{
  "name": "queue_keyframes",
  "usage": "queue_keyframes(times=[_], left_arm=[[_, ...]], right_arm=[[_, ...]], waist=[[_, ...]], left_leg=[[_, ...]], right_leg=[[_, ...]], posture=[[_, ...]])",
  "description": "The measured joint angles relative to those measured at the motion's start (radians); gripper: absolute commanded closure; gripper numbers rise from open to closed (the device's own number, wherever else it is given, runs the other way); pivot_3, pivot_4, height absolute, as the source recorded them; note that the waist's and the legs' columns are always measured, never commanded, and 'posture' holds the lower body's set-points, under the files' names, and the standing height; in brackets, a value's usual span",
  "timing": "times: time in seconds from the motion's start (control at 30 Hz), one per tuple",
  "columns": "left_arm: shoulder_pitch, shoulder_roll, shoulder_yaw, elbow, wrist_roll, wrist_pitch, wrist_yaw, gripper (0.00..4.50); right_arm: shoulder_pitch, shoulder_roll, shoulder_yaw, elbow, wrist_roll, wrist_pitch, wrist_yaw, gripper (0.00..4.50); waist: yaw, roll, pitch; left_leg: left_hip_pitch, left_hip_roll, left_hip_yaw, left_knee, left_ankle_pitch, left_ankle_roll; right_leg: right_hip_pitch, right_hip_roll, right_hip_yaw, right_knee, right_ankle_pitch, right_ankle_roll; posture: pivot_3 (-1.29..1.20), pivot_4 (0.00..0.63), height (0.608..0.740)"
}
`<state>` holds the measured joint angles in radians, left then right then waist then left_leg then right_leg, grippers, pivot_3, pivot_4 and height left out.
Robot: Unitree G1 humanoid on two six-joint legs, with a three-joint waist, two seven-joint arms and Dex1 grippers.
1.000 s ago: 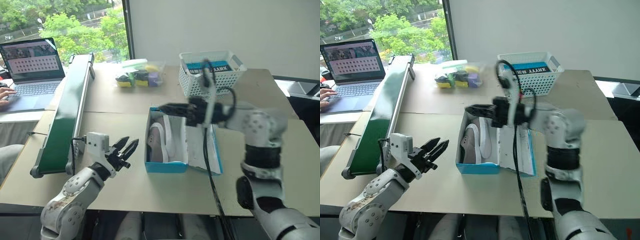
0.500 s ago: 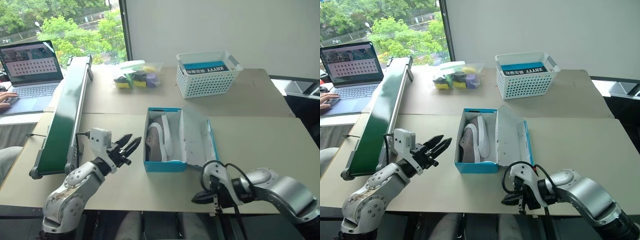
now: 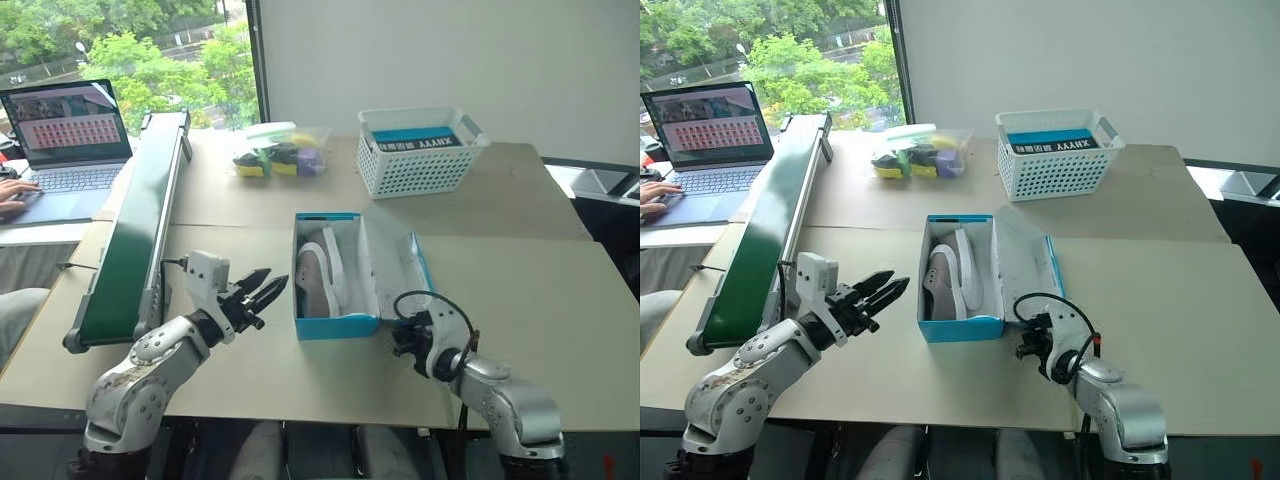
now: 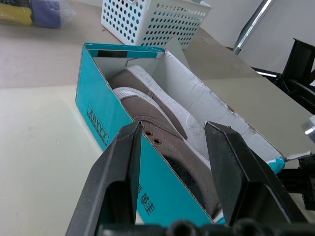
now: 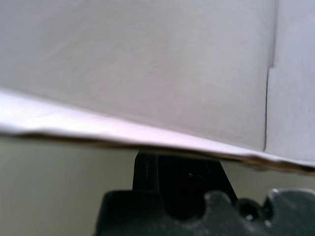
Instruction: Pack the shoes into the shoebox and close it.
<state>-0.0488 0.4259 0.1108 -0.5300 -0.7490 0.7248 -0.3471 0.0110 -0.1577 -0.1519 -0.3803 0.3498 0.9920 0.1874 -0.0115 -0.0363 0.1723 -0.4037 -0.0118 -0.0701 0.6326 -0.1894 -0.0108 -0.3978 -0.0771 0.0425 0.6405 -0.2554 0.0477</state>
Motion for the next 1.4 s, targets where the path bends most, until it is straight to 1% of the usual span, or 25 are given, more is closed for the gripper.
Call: queue_keyframes(times=[0.1,0.13,0.17,0.2,0.23,0.27,0.3,0.33,0.37,0.4,0.5,0.6,0.67,0.73,0.87,0.93,0.97,1.03,1.07,1.13,1.17,1.2,1.27,1.33,1.4], left_arm=[[-0.016,0.002,-0.001,0.003,0.000,0.003,-0.008,2.37],[-0.021,0.002,-0.001,0.004,0.000,0.005,-0.012,2.37],[-0.023,0.001,-0.003,0.005,0.000,0.006,-0.014,2.37],[-0.025,0.002,-0.002,0.005,0.000,0.010,-0.015,2.37],[-0.025,0.002,-0.002,0.005,0.000,0.014,-0.015,2.37],[-0.025,0.003,-0.001,0.005,0.000,0.016,-0.015,2.37],[-0.024,0.003,-0.001,0.005,0.000,0.017,-0.015,2.37],[-0.022,0.003,0.000,0.005,0.000,0.018,-0.015,2.37],[-0.020,0.002,0.000,0.005,0.000,0.018,-0.015,2.37],[-0.016,0.002,-0.001,0.003,0.000,0.019,-0.015,2.37],[-0.009,-0.001,-0.001,-0.002,0.000,0.020,-0.013,2.37],[-0.006,-0.003,-0.001,-0.008,0.000,0.020,-0.003,2.37],[-0.002,-0.004,-0.001,-0.010,0.000,0.020,0.003,2.37],[0.008,-0.007,0.000,-0.015,0.000,0.020,0.012,2.37],[0.021,-0.007,0.019,-0.030,-0.001,0.020,0.026,2.37],[0.033,-0.007,0.050,-0.032,-0.005,0.020,0.036,2.37],[0.044,-0.005,0.067,-0.037,-0.010,0.020,0.037,2.37],[0.078,0.012,0.116,-0.050,-0.035,0.020,0.035,2.37],[0.088,0.019,0.131,-0.056,-0.043,0.020,0.033,2.37],[0.104,0.026,0.155,-0.069,-0.052,0.020,0.029,2.37],[0.113,0.034,0.166,-0.074,-0.059,0.020,0.029,2.37],[0.115,0.037,0.170,-0.077,-0.063,0.020,0.030,2.37],[0.128,0.038,0.175,-0.089,-0.069,0.019,0.031,2.37],[0.135,0.036,0.169,-0.094,-0.072,0.019,0.039,2.37],[0.136,0.025,0.152,-0.106,-0.074,0.019,0.048,2.37]], right_arm=[[-0.020,0.135,-0.143,0.056,0.077,-0.030,-0.057,4.48],[-0.043,0.210,-0.242,0.096,0.157,-0.029,-0.082,4.48],[-0.049,0.226,-0.275,0.116,0.203,-0.027,-0.091,4.48],[-0.073,0.243,-0.363,0.159,0.320,-0.018,-0.113,4.48],[-0.081,0.246,-0.409,0.179,0.378,-0.015,-0.120,4.48],[-0.087,0.251,-0.464,0.213,0.476,-0.011,-0.131,4.48],[-0.091,0.253,-0.490,0.230,0.531,-0.010,-0.136,4.48],[-0.103,0.257,-0.535,0.257,0.624,-0.012,-0.147,4.48],[-0.108,0.258,-0.548,0.272,0.661,-0.017,-0.150,4.48],[-0.110,0.259,-0.568,0.296,0.733,-0.032,-0.150,4.48],[-0.114,0.260,-0.575,0.320,0.851,-0.068,-0.146,4.48],[-0.145,0.254,-0.524,0.284,0.954,-0.093,-0.096,4.48],[-0.182,0.250,-0.479,0.224,1.018,-0.098,-0.046,4.48],[-0.248,0.232,-0.408,0.142,1.086,-0.099,0.026,4.48],[-0.342,0.120,-0.277,0.036,1.158,-0.079,0.137,4.48],[-0.354,0.039,-0.202,0.009,1.151,-0.059,0.199,4.48],[-0.363,-0.008,-0.163,0.001,1.122,-0.047,0.226,4.48],[-0.438,-0.154,-0.022,-0.037,0.986,-0.021,0.307,4.48],[-0.478,-0.192,0.032,-0.051,0.918,-0.023,0.332,4.48],[-0.538,-0.225,0.123,-0.049,0.798,-0.041,0.354,4.48],[-0.585,-0.243,0.206,-0.023,0.686,-0.073,0.360,4.48],[-0.606,-0.245,0.246,0.000,0.622,-0.093,0.358,4.48],[-0.676,-0.227,0.358,0.099,0.432,-0.171,0.342,4.48],[-0.728,-0.159,0.398,0.229,0.314,-0.241,0.312,4.48],[-0.785,-0.101,0.440,0.375,0.194,-0.327,0.288,4.48]], waist=[[0.001,0.000,0.000],[-0.001,-0.001,-0.001],[-0.001,0.000,-0.001],[-0.001,0.000,-0.001],[0.000,-0.001,-0.002],[0.000,-0.001,-0.002],[-0.002,-0.002,-0.003],[-0.003,-0.003,-0.003],[-0.007,-0.003,-0.003],[-0.012,-0.002,-0.003],[-0.024,0.006,0.001],[-0.032,0.014,0.004],[-0.036,0.016,0.004],[-0.036,0.016,0.004],[-0.025,0.016,0.004],[-0.025,0.015,0.005],[-0.026,0.015,0.005],[-0.035,0.015,0.005],[-0.036,0.015,0.005],[-0.033,0.015,0.005],[-0.032,0.015,0.005],[-0.031,0.015,0.005],[-0.030,0.014,0.005],[-0.029,0.013,0.005],[-0.028,0.012,0.005]], left_leg=[[0.001,0.002,0.000,0.000,0.000,0.000],[0.002,0.003,0.000,0.000,0.000,0.000],[0.002,0.004,0.000,0.000,0.000,0.000],[0.003,0.004,-0.001,-0.001,0.000,0.000],[0.004,0.006,-0.001,-0.002,0.000,0.000],[0.005,0.007,-0.001,-0.003,0.000,0.000],[0.005,0.007,0.000,-0.004,0.000,0.000],[0.005,0.008,0.000,-0.004,0.000,0.000],[0.005,0.008,0.001,-0.005,0.000,0.000],[0.005,0.009,0.002,-0.005,0.000,0.000],[0.004,0.009,0.005,-0.006,0.000,0.001],[0.000,0.009,0.008,-0.007,0.000,0.001],[-0.004,0.009,0.010,-0.006,0.000,0.001],[-0.003,0.009,0.011,-0.006,0.000,0.001],[-0.003,0.009,0.010,-0.006,0.000,0.001],[-0.004,0.008,0.010,-0.005,0.000,0.001],[-0.004,0.008,0.011,-0.005,0.000,0.001],[-0.003,0.009,0.014,-0.005,0.000,0.001],[-0.002,0.009,0.014,-0.005,0.000,0.001],[-0.001,0.011,0.013,-0.005,0.000,0.001],[-0.001,0.011,0.013,-0.005,0.000,0.001],[-0.001,0.011,0.013,-0.005,0.000,0.001],[-0.002,0.010,0.014,-0.005,0.000,0.001],[-0.003,0.010,0.014,-0.005,-0.001,0.000],[-0.004,0.010,0.014,-0.005,-0.001,0.000]], right_leg=[[0.002,0.001,-0.001,-0.001,0.000,0.000],[0.003,0.001,0.000,-0.002,0.000,-0.001],[0.004,0.001,-0.001,-0.003,0.001,-0.001],[0.006,0.001,-0.001,-0.006,0.001,-0.002],[0.009,0.002,-0.002,-0.009,0.002,-0.003],[0.009,0.002,-0.002,-0.011,0.002,-0.003],[0.009,0.003,-0.002,-0.011,0.002,-0.003],[0.009,0.003,-0.002,-0.012,0.003,-0.004],[0.009,0.003,-0.002,-0.012,0.003,-0.005],[0.008,0.004,-0.001,-0.012,0.004,-0.005],[0.005,0.004,0.000,-0.011,0.004,-0.005],[-0.002,0.005,0.002,-0.008,0.004,-0.005],[-0.008,0.006,0.005,-0.006,0.006,-0.008],[-0.008,0.007,0.006,-0.003,0.008,-0.010],[-0.007,0.007,0.005,-0.003,0.006,-0.008],[-0.007,0.007,0.005,-0.003,0.006,-0.008],[-0.008,0.006,0.006,-0.003,0.006,-0.008],[-0.009,0.007,0.007,-0.002,0.006,-0.007],[-0.009,0.009,0.007,-0.003,0.005,-0.006],[-0.009,0.011,0.007,-0.002,0.004,-0.006],[-0.009,0.012,0.008,-0.002,0.003,-0.006],[-0.009,0.012,0.008,-0.002,0.003,-0.006],[-0.010,0.012,0.009,-0.002,0.004,-0.007],[-0.010,0.012,0.009,-0.002,0.008,-0.013],[-0.012,0.012,0.010,-0.001,0.008,-0.013]], posture=[[0.00,0.150,0.738],[0.00,0.150,0.738],[0.00,0.150,0.738],[0.00,0.150,0.738],[0.00,0.150,0.738],[0.00,0.150,0.738],[0.00,0.150,0.738],[0.00,0.150,0.738],[0.00,0.150,0.738],[0.00,0.150,0.738],[0.00,0.150,0.738],[0.00,0.150,0.738],[0.00,0.150,0.738],[0.00,0.150,0.738],[0.00,0.150,0.738],[0.00,0.150,0.738],[0.00,0.150,0.738],[0.00,0.150,0.738],[0.00,0.150,0.738],[0.00,0.150,0.738],[0.00,0.150,0.738],[0.00,0.150,0.738],[0.00,0.150,0.738],[0.00,0.150,0.738],[0.00,0.150,0.738]])
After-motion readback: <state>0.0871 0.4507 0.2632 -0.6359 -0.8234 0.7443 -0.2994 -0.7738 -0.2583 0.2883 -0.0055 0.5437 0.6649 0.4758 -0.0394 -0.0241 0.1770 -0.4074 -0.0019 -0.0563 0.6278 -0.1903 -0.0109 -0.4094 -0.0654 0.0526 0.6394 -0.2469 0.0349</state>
